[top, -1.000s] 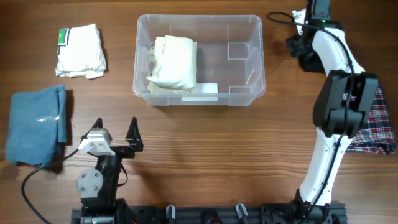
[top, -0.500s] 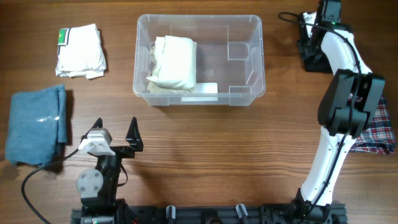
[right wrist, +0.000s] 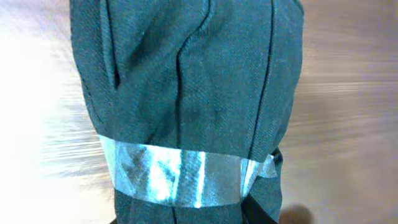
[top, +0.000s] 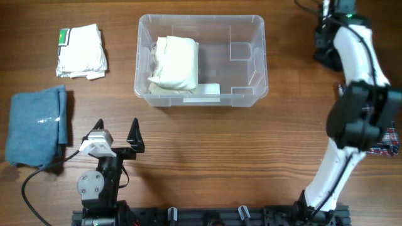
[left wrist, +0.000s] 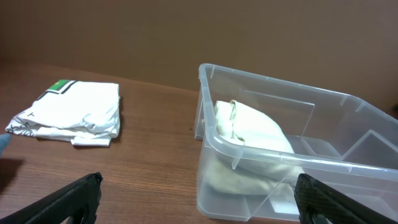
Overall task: Pack container
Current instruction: 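Grasp the black taped bundle and place it beside the cream bundle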
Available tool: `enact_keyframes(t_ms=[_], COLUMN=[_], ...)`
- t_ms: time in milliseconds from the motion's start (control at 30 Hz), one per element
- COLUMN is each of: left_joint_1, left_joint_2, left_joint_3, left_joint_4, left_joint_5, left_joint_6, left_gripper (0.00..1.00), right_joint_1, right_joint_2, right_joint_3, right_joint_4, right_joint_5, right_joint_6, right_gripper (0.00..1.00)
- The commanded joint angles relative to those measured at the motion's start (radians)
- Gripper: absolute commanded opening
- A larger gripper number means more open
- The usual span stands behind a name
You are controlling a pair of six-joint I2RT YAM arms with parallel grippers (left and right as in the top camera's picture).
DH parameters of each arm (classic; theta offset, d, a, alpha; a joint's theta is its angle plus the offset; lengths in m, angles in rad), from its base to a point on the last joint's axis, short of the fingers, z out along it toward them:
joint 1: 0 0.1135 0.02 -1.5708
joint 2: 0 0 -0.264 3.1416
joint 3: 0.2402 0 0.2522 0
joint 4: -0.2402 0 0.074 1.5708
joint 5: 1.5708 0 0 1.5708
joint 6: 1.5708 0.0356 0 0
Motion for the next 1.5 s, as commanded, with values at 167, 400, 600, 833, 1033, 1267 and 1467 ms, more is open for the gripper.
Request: enact_keyframes(t_ms=[167,400,600,833,1033,1267,1467], left_joint_1=[0.004,0.004,0.004,0.004,0.004,0.004,0.004], left_joint_2=[-0.007,-0.007,-0.007,-0.007,-0.007,-0.007,-0.007], left_joint_3=[-0.006,-0.006,-0.006,-0.006,-0.006,-0.006,-0.006], left_joint_4=[-0.004,-0.004,-0.004,-0.004,-0.004,-0.004,-0.004], left_joint_5=[-0.006,-0.006,-0.006,-0.006,-0.006,-0.006,-0.006], left_joint_6=[0.019,0.019,0.019,0.019,0.019,0.019,0.019], left_gripper=[1.00,1.00,1.00,1.00,1.00,1.00,1.00], right_joint_1=[0.116,0.359,0.539,0.632,0.640,0.641,0.646], right_joint_2=[-0.526,-0.544,-0.415,-0.179,-0.048,0.002,0.024], right_joint_3=[0.016,-0.002,-0.008,-0.008,-0.008,-0.008,-0.008], right_joint_4=[-0.244,-0.327,-0.304,-0.226,-0.184,-0.138,-0.130], right_joint_5=[-0.339,-0.330,-0.277,-0.277,-0.262,-0.139,-0.139], right_joint_6=[0.241,0.360,0.413,0.493,0.501,0.547,0.578], right_gripper=[0.24,0.23,0.24,0.24,0.25,0.28,0.29])
